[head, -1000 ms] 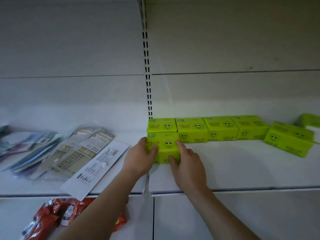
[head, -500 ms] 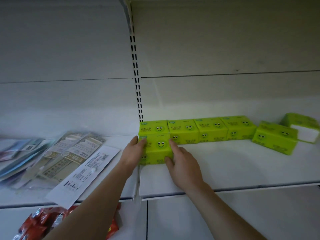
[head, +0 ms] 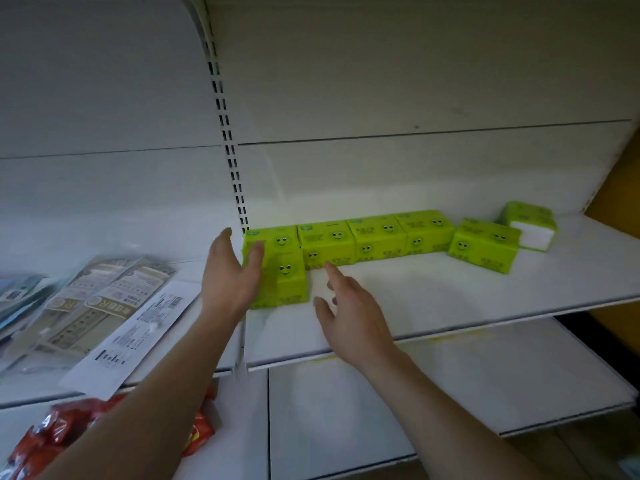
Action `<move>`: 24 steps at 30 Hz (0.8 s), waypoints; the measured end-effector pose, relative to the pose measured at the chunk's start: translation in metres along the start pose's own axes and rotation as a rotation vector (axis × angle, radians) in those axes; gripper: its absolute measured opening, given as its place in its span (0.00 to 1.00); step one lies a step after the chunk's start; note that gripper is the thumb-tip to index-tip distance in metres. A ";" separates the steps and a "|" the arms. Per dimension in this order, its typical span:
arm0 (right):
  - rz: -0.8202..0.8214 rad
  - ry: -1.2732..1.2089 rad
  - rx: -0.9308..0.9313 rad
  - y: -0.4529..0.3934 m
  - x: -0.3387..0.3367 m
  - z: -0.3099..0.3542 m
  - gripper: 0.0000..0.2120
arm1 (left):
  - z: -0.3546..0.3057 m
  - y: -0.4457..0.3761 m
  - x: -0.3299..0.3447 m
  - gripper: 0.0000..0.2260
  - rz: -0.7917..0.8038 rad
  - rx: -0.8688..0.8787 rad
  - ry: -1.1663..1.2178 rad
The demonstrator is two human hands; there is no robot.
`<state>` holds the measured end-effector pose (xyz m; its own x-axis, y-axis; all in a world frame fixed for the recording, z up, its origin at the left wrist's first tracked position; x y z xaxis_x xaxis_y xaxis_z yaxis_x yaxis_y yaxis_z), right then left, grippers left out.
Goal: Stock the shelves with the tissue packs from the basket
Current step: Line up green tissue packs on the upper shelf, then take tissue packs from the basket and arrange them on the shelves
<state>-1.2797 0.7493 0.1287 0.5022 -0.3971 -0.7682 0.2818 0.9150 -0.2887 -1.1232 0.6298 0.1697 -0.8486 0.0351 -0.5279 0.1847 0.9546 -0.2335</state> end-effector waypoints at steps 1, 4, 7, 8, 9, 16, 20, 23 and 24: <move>-0.032 -0.018 0.007 0.010 -0.011 -0.003 0.28 | -0.018 0.010 0.004 0.26 -0.047 0.096 -0.006; -0.125 -0.046 0.055 0.047 -0.050 -0.021 0.26 | -0.074 0.058 0.041 0.17 0.000 0.300 0.092; -0.206 -0.019 0.136 0.091 -0.098 -0.050 0.23 | -0.120 0.121 0.097 0.05 0.242 0.378 0.223; -0.211 0.005 0.168 0.109 -0.115 -0.061 0.21 | -0.131 0.143 0.117 0.03 0.338 0.402 0.238; -0.209 0.035 0.195 0.127 -0.131 -0.072 0.20 | -0.139 0.163 0.136 0.02 0.434 0.426 0.250; -0.159 0.197 0.499 0.259 -0.216 -0.146 0.20 | -0.171 0.286 0.245 0.08 0.981 0.521 0.206; -0.048 0.267 0.628 0.321 -0.239 -0.171 0.18 | -0.168 0.340 0.280 0.05 1.154 0.558 -0.019; 0.050 0.359 0.687 0.355 -0.243 -0.180 0.19 | -0.157 0.361 0.293 0.05 1.153 0.585 -0.183; 0.088 0.393 0.705 0.364 -0.241 -0.182 0.20 | -0.152 0.367 0.295 0.07 1.148 0.579 -0.231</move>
<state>-1.4472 1.1914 0.1043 0.2591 -0.1519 -0.9538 0.7695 0.6293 0.1088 -1.3810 1.0361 0.0529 0.0283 0.6330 -0.7736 0.9766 0.1474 0.1564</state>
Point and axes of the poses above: each hand's wrist, its own y-axis away from the middle knuckle, its own x-axis out of the palm, z = x × y, the point moved 4 cm from there along -y, towards the middle knuckle, and after that the axes turned 7 degrees about z, right-handed, at the moved point
